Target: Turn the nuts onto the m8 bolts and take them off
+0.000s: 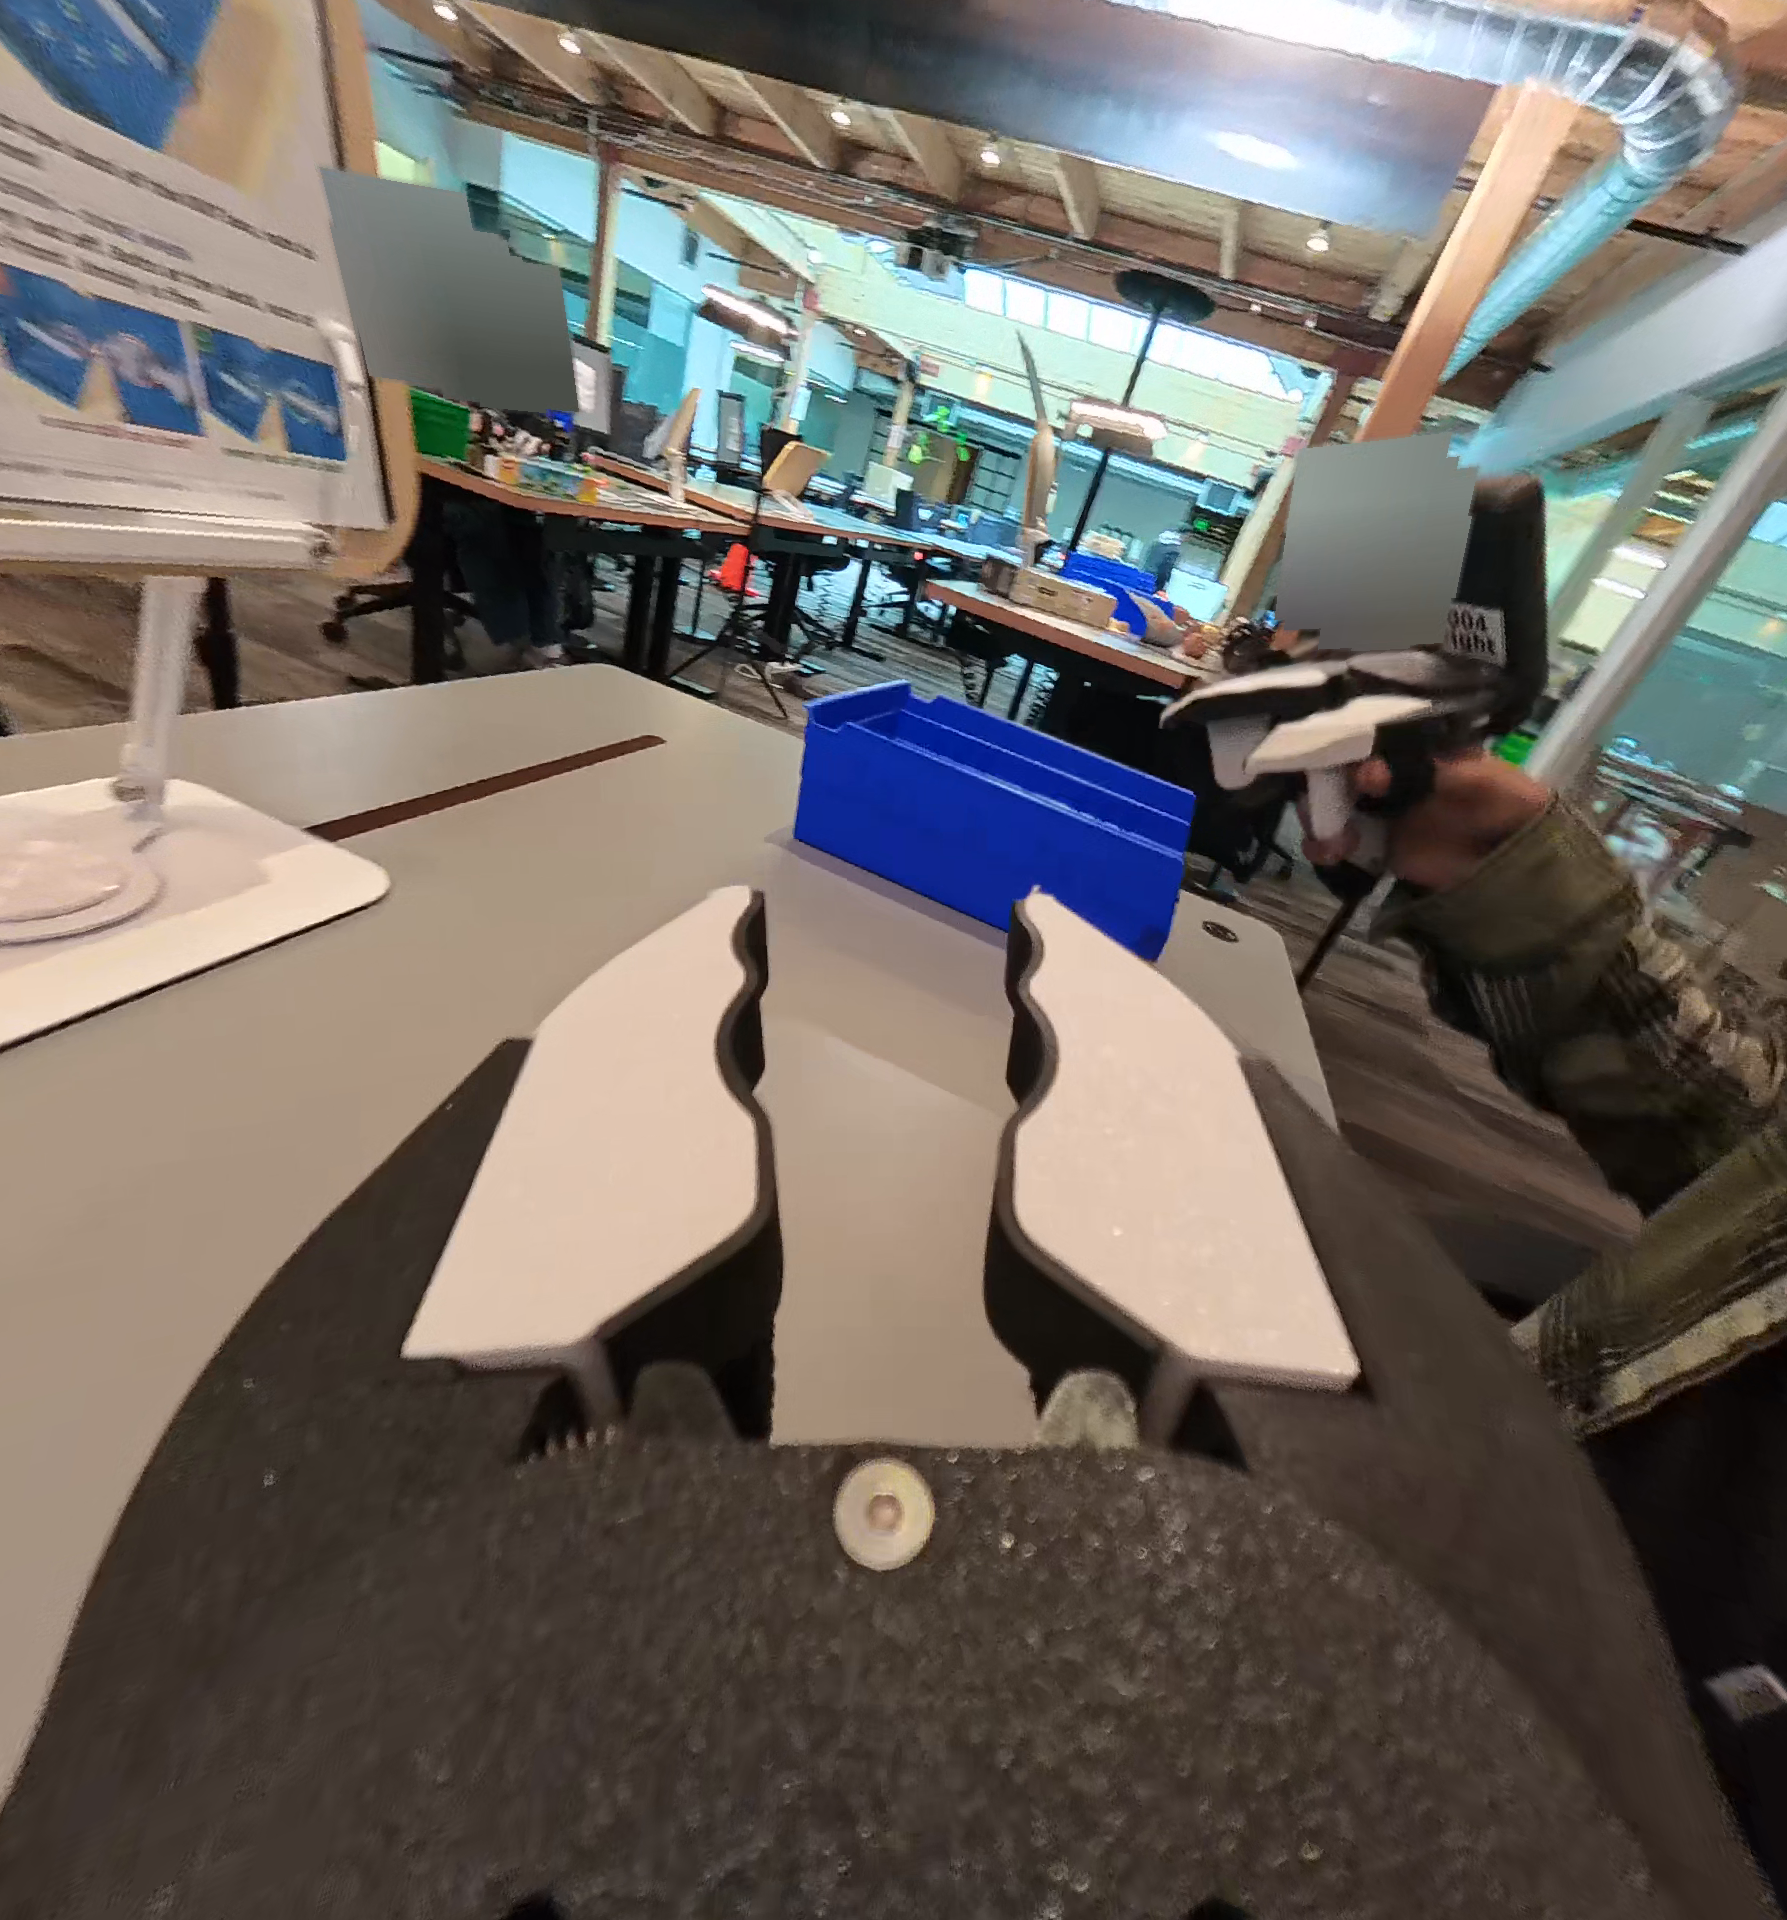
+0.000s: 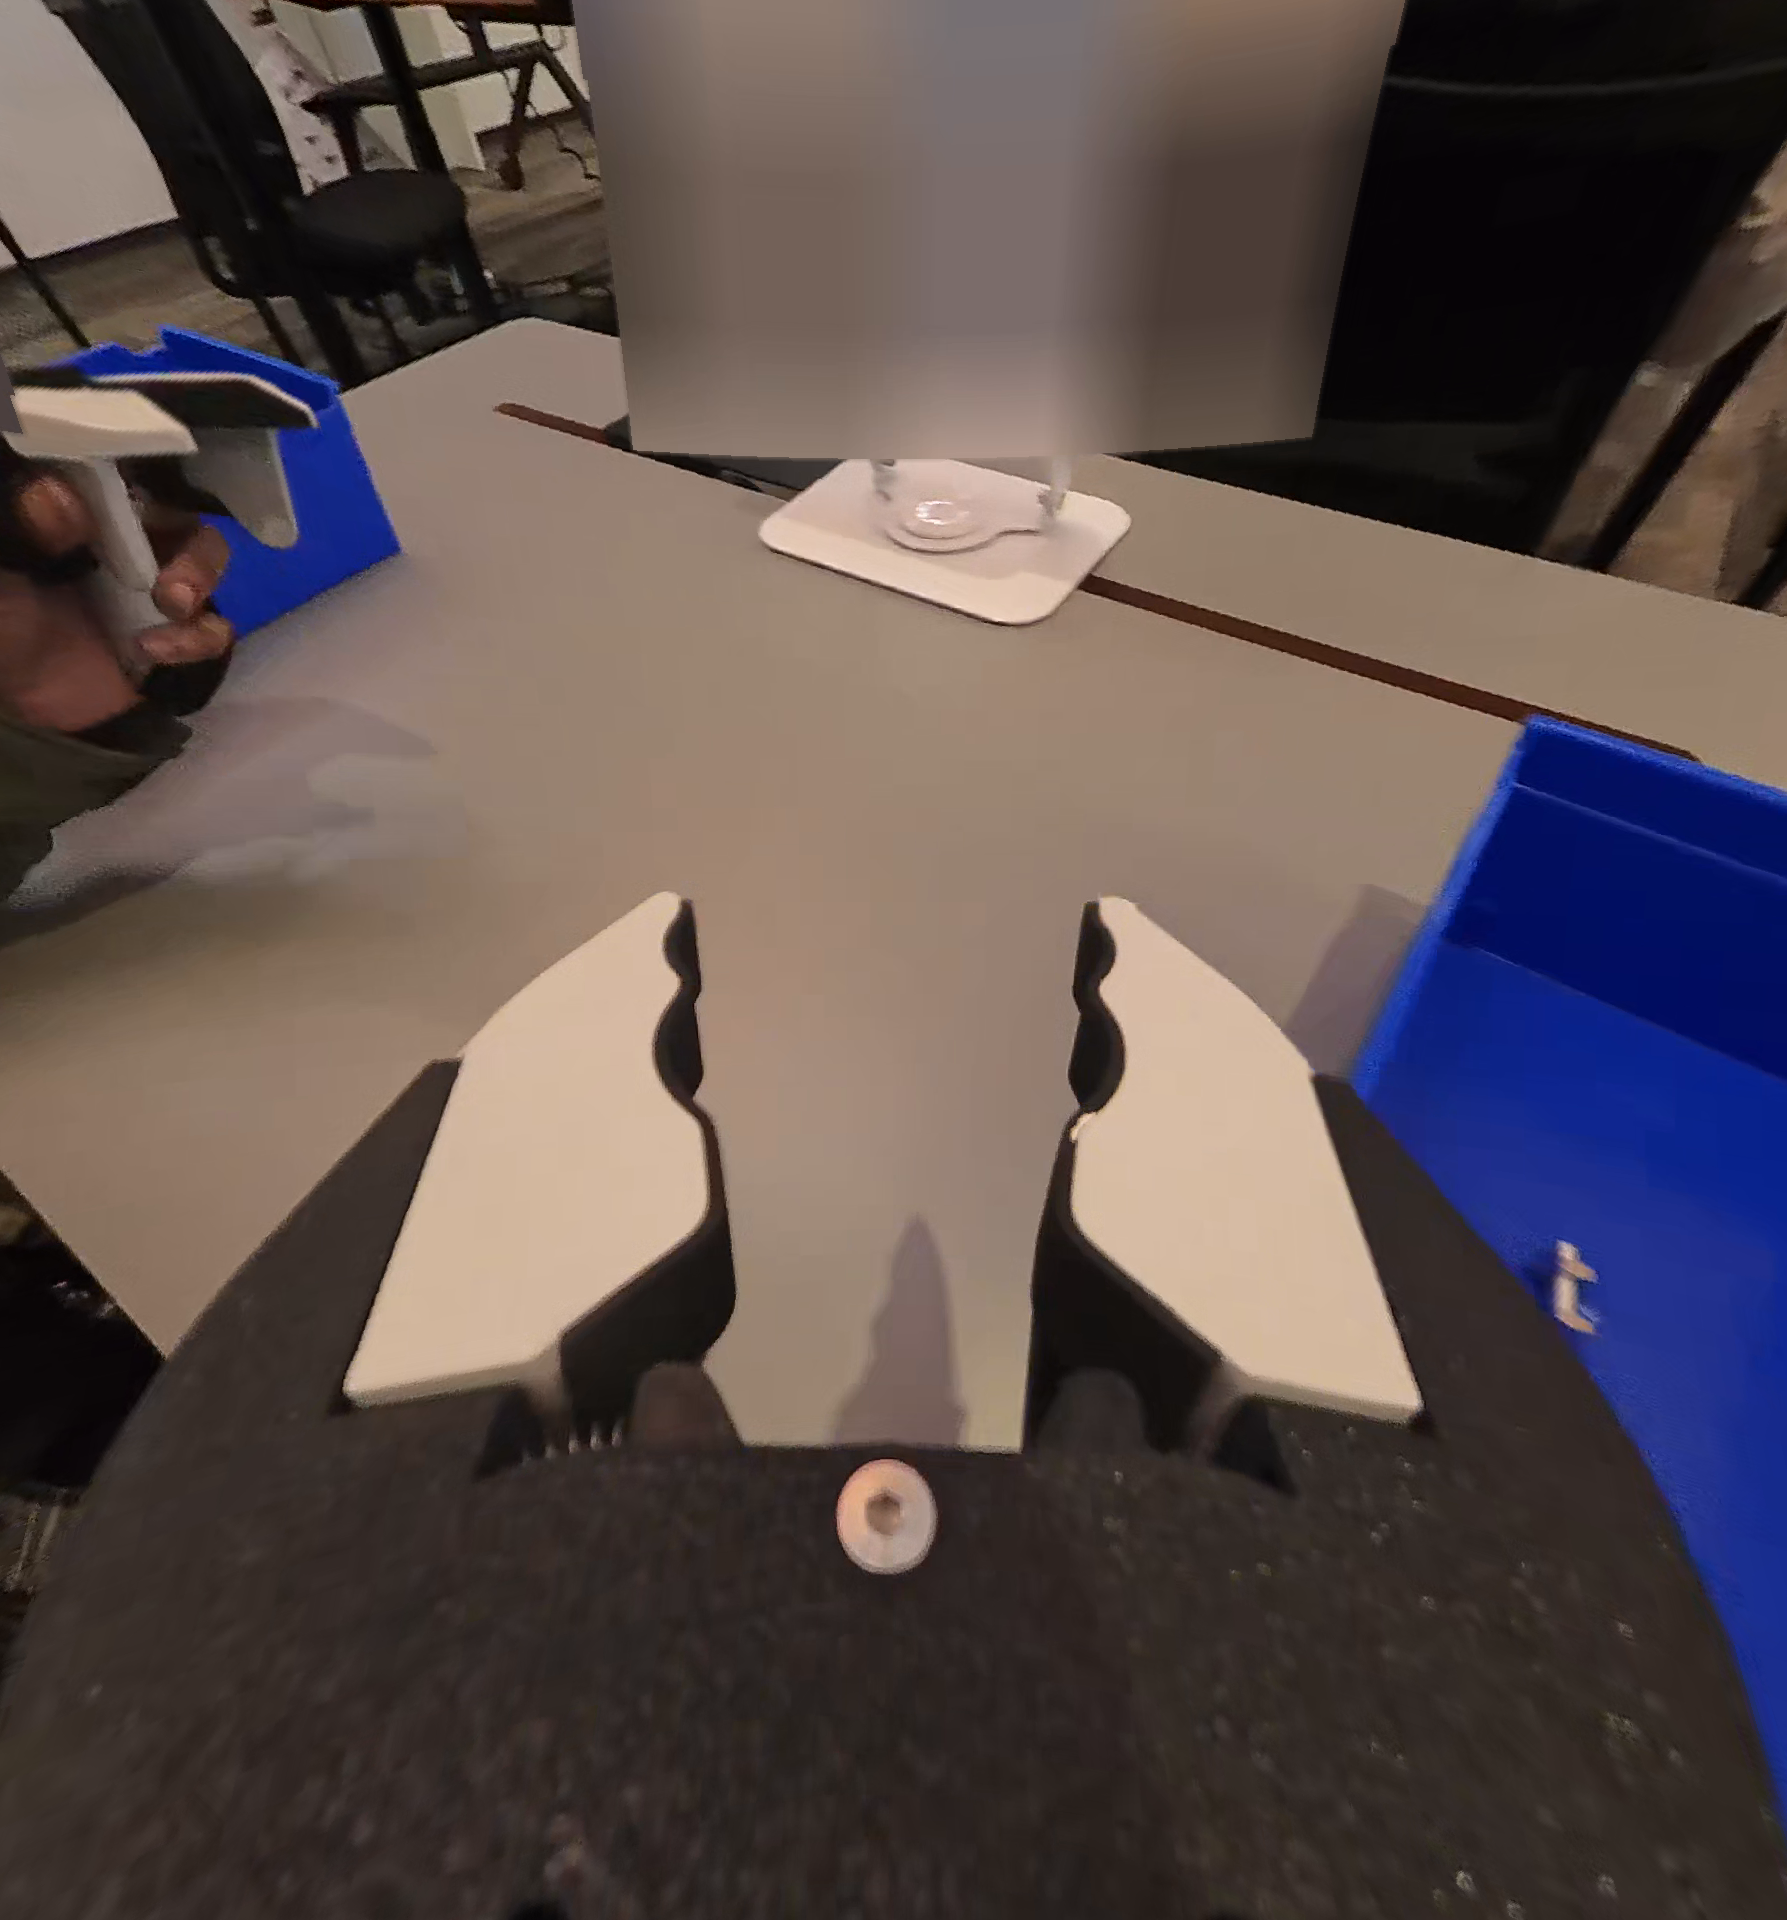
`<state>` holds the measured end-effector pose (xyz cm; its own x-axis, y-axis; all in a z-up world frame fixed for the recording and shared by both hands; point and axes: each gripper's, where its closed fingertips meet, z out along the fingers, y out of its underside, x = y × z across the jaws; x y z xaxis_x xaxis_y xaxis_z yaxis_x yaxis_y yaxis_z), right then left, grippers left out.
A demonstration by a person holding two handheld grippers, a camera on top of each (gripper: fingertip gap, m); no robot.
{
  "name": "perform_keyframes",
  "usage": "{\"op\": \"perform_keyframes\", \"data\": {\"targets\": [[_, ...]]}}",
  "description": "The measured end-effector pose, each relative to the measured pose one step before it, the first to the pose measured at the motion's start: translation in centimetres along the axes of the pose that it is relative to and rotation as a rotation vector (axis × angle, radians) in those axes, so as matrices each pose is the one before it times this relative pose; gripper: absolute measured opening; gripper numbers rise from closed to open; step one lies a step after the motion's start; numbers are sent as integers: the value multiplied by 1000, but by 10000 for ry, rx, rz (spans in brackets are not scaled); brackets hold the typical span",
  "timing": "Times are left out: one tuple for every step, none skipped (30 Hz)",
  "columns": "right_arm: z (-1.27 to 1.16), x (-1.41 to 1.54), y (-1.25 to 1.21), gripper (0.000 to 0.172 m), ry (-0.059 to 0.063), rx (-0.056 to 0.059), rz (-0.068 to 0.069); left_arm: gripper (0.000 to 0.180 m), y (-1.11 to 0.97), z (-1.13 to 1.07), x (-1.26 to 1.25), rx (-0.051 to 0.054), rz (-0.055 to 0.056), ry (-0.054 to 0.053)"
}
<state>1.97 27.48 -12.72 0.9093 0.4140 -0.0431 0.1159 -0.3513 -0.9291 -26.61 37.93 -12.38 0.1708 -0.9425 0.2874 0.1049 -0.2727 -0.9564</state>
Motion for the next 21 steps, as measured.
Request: {"op": "perform_keyframes", "data": {"targets": [[556, -647, -22, 69, -150, 132, -1, 43, -481, -920, 90, 37, -68, -275], [570, -593, -72, 70, -197, 164, 26, 43, -538, -996, 161, 37, -18, -225], [587, -473, 9, 70, -219, 112, 53, 42, -605, -1086, 119, 17, 26, -265], [603, -343, 155, 70, -217, 6, 67, 42, -623, -1164, 44, -27, 83, -302], [618, -353, 182, 69, -232, -21, 39, 42, -646, -1252, 39, -56, 131, -291], [586, -319, 131, 69, -190, -6, -8, 42, -600, -1372, -159, -112, 151, -389], [560, -277, 37, 69, -150, 38, -73, 42, -516, -1493, -403, -161, 180, -468], [546, -292, 71, 68, -142, -22, -94, 42, -499, -1615, -581, -163, 171, -468], [528, -321, 108, 65, -156, -91, -117, 41, -476, -1698, -883, -167, 108, -538], [532, -315, 52, 64, -139, -61, -150, 41, -385, -1720, -1222, -221, 84, -582], [547, -232, 92, 63, -105, -75, -111, 41, -278, -1632, -1502, -294, 110, -564], [554, -123, 125, 65, -61, -92, -25, 39, -114, -1483, -1861, -378, 108, -608], [580, -187, 107, 65, -134, -72, -1, 38, 2, -1248, -2053, -417, 117, -578], [549, -313, 81, 65, -228, -50, 3, 36, 145, -965, -2042, -473, 153, -431], [510, -220, 64, 65, -139, -43, 59, 32, 375, -673, -2066, -545, 144, -341], [459, -110, 17, 65, -56, -19, 31, 31, 572, -359, -1988, -594, 69, -249], [439, -97, 19, 65, -41, -21, -15, 31, 673, -42, -1649, -613, -14, -31], [402, -118, 49, 64, -48, -67, -9, 30, 773, 200, -1367, -670, -24, 92], [375, -112, 37, 64, -37, -79, -8, 30, 853, 395, -1297, -732, 55, 31], [342, -99, -9, 64, 1, -50, -31, 30, 801, 555, -1185, -678, 182, -37], [326, -70, -14, 64, 25, -62, -31, 28, 733, 696, -898, -606, 289, 37]]}}
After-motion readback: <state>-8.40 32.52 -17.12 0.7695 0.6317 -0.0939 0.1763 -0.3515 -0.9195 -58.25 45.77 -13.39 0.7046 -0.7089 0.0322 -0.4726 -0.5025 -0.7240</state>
